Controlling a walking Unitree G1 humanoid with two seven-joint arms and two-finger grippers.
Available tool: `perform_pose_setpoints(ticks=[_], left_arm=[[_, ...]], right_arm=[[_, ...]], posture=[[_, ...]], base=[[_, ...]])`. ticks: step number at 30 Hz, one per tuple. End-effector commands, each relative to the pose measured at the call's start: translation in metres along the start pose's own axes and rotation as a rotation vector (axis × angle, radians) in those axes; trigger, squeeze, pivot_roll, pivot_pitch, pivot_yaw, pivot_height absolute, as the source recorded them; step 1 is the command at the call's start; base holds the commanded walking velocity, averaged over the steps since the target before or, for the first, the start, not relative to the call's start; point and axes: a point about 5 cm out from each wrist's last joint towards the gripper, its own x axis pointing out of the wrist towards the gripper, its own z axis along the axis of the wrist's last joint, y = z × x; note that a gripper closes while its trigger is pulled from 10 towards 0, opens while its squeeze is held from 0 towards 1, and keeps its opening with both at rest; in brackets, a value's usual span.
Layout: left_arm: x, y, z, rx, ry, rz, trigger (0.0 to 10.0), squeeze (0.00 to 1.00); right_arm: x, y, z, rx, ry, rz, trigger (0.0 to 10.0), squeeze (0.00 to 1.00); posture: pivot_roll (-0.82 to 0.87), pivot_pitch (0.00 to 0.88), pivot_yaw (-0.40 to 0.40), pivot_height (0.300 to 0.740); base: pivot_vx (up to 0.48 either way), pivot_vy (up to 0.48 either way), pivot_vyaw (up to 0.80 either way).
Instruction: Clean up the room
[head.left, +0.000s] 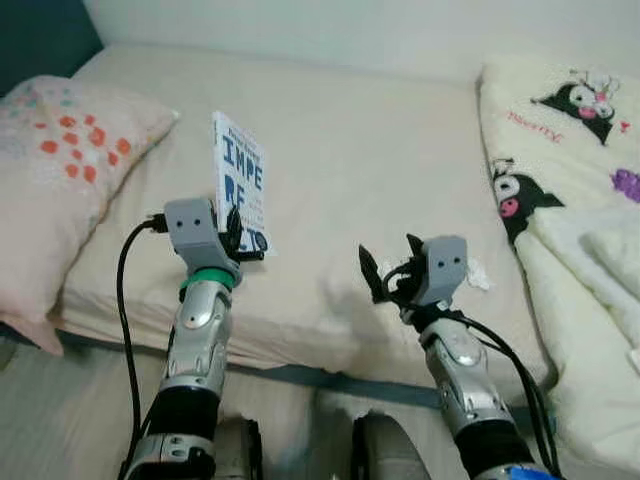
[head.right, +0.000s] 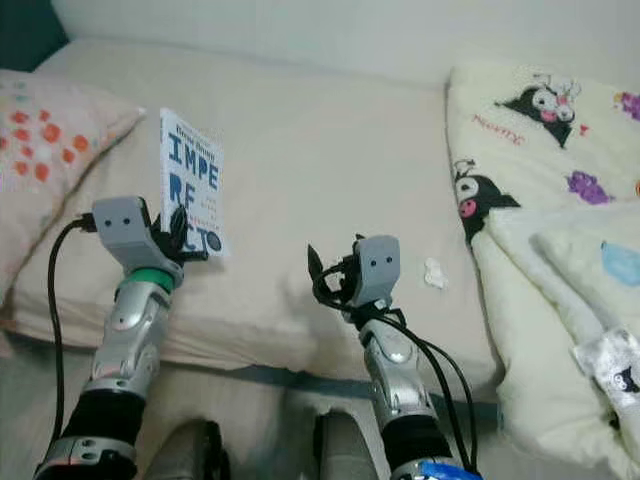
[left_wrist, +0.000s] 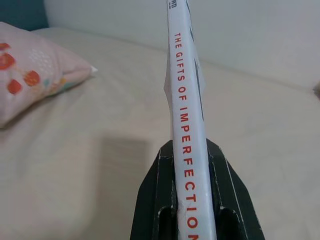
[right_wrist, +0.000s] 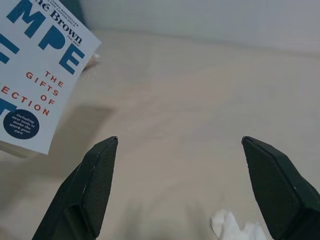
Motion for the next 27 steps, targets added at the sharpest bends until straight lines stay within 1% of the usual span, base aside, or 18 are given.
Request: perform_pose_setpoints(ticks=[1,8,10,14,16,17,19,20,22,24,25,27], left_arm=[[-0.003,-0.002,-0.002,0.02,-0.005,-0.02,10.0,0.0],[-0.004,-0.001,-0.003,0.033,-0.005,-0.036,10.0,0.0],[-0.005,-0.002,-0.004,0.042,0.001,-0.057,10.0,0.0],[-0.006,-0.003,-0.006,0.043,0.011,-0.072,10.0,0.0],[-0.009,-0.005,-0.016,0.056,0.06,-0.11,10.0,0.0],[-0.009,-0.005,-0.016,0.056,0.06,-0.11,10.0,0.0],[-0.013,-0.007,-0.025,0.074,0.098,-0.144,10.0,0.0],[-0.013,-0.007,-0.025,0.074,0.098,-0.144,10.0,0.0],[-0.016,-0.009,-0.031,0.109,0.125,-0.173,10.0,0.0],[-0.016,-0.009,-0.031,0.109,0.125,-0.173,10.0,0.0],[-0.017,-0.01,-0.033,0.126,0.129,-0.191,10.0,0.0],[-0.017,-0.011,-0.034,0.122,0.134,-0.195,10.0,0.0]], right_arm=[[-0.007,-0.003,-0.007,0.011,0.021,-0.016,10.0,0.0],[-0.008,-0.001,-0.009,0.013,0.02,-0.02,10.0,0.0],[-0.01,-0.001,-0.01,0.024,0.011,-0.032,10.0,0.0],[-0.012,-0.001,-0.013,0.013,0.026,-0.037,10.0,0.0],[-0.016,0.0,-0.02,0.009,0.051,-0.048,10.0,0.0],[-0.016,0.0,-0.02,0.009,0.051,-0.048,10.0,0.0],[-0.021,-0.001,-0.027,0.016,0.074,-0.078,10.0,0.0],[-0.021,-0.001,-0.027,0.016,0.074,-0.078,10.0,0.0],[-0.025,-0.003,-0.032,0.026,0.091,-0.109,10.0,0.0],[-0.025,-0.003,-0.032,0.026,0.091,-0.109,10.0,0.0],[-0.027,-0.004,-0.034,0.026,0.099,-0.117,10.0,0.0],[-0.029,-0.005,-0.035,0.023,0.104,-0.122,10.0,0.0]], posture=[[0.0,0.096,0.012,0.715],[0.0,0.074,0.015,0.74],[0.0,0.065,0.019,0.74],[0.0,0.057,0.021,0.74],[0.0,0.049,0.028,0.74],[0.0,0.049,0.028,0.74],[-0.01,0.04,0.036,0.74],[-0.01,0.04,0.036,0.74],[-0.01,0.033,0.041,0.74],[-0.01,0.033,0.041,0.74],[-0.01,0.026,0.046,0.74],[-0.01,0.018,0.052,0.74]], base=[[0.0,0.0,0.0],[0.0,0.0,0.0],[0.0,0.0,0.0],[0.0,0.0,0.0],[0.0,0.0,0.0],[0.0,0.0,0.0],[0.0,0.0,0.0],[0.0,0.0,0.0],[0.0,0.0,0.0],[0.0,0.0,0.0],[0.0,0.0,0.0],[0.0,0.0,0.0]])
